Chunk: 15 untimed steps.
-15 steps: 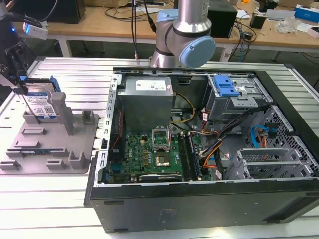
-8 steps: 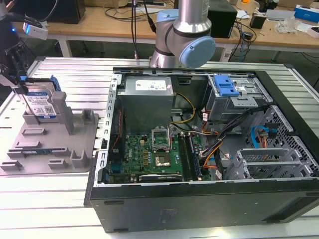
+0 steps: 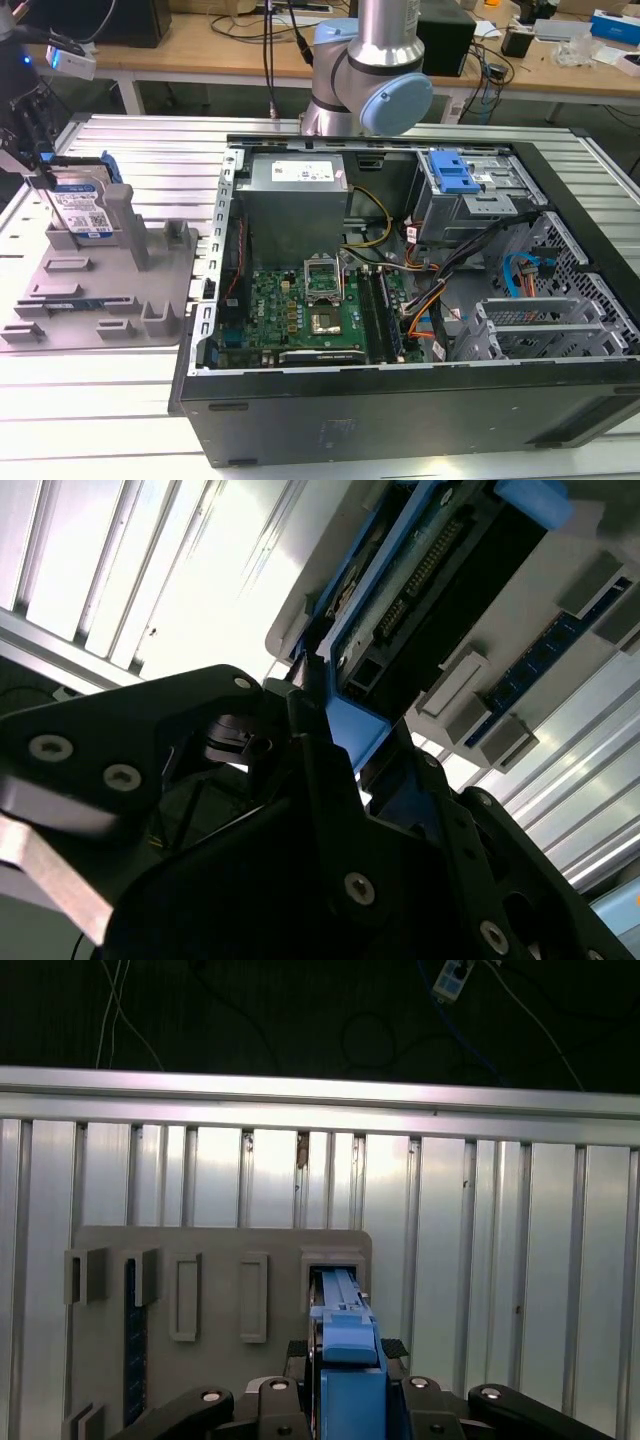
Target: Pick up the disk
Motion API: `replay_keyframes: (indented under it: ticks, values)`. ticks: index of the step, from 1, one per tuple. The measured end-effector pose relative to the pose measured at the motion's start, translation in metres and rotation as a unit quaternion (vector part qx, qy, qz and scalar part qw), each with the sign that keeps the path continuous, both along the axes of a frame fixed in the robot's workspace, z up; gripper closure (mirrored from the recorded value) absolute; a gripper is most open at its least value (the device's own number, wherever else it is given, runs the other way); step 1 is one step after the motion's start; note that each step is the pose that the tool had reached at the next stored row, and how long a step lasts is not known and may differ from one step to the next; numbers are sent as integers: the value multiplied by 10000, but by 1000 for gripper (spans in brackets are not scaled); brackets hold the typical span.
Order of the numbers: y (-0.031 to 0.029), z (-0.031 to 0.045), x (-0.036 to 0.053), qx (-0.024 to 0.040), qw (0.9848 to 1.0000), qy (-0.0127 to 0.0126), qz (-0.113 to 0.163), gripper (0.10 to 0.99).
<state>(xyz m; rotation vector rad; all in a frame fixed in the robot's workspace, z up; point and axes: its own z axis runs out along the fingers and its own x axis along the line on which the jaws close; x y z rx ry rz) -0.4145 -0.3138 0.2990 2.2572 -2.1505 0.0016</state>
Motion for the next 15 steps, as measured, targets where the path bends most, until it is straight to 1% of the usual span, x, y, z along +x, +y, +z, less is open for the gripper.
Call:
replay_keyframes:
  ticks: [4,9,10,12,15]
  values:
    - [0,7,0,1,10000,-2,-20,718]
    - [0,77,0,3,10000,0,-23,718]
    - [0,113,0,3,10000,0,-23,718]
    - [0,227,0,4,10000,0,-23,718]
    - [0,373,0,5,10000,0,-23,718]
